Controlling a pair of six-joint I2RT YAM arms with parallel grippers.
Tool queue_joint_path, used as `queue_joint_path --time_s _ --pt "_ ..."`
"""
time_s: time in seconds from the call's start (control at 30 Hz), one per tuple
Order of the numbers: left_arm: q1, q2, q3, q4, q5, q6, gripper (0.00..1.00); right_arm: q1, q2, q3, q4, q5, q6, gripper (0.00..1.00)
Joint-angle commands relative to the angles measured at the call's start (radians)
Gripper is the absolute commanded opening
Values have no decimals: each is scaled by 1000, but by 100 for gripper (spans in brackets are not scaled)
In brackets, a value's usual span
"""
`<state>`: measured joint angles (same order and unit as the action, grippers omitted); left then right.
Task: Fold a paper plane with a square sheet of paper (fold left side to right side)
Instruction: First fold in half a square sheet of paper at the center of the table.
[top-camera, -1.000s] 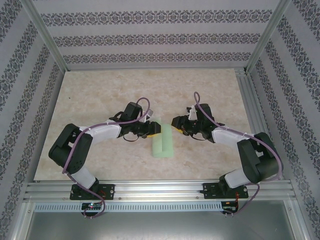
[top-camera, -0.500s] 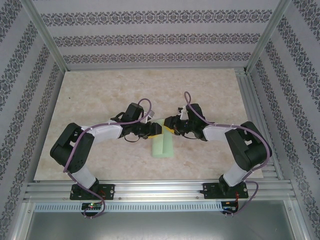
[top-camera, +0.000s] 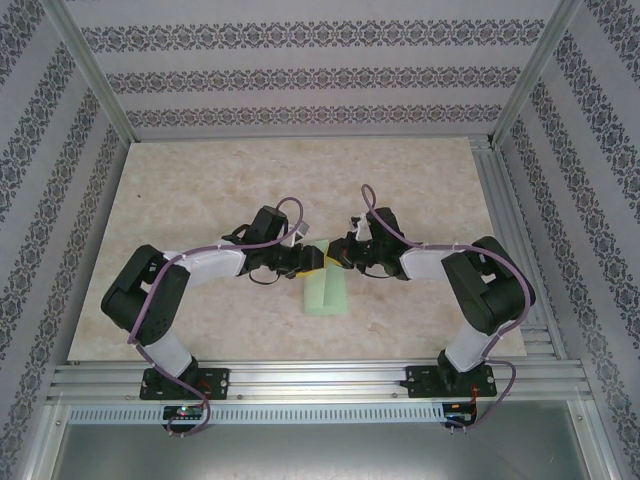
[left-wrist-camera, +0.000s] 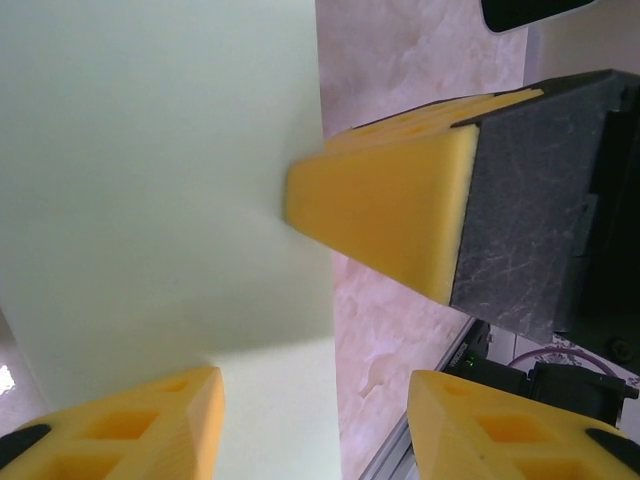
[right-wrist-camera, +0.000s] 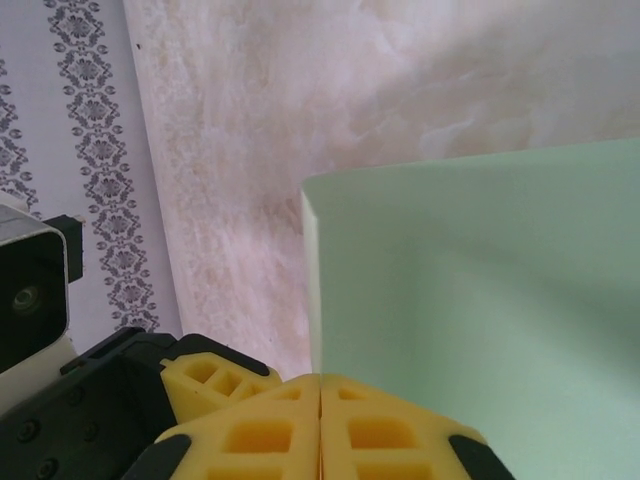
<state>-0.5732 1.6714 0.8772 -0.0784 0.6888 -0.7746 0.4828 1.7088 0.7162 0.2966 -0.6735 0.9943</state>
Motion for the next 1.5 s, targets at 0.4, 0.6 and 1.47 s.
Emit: queue_joint_path --time_s 0.4,0.6,1.47 --pt "-16 -110 44 -399 -303 132 58 -28 -21 93 -276 96 -198 5" --pt "-72 -14 96 -378 -327 114 58 -45 -24 96 -321 117 -234 5" --pt "-171 171 238 -482 -433 121 52 -182 -182 56 -493 157 -361 35"
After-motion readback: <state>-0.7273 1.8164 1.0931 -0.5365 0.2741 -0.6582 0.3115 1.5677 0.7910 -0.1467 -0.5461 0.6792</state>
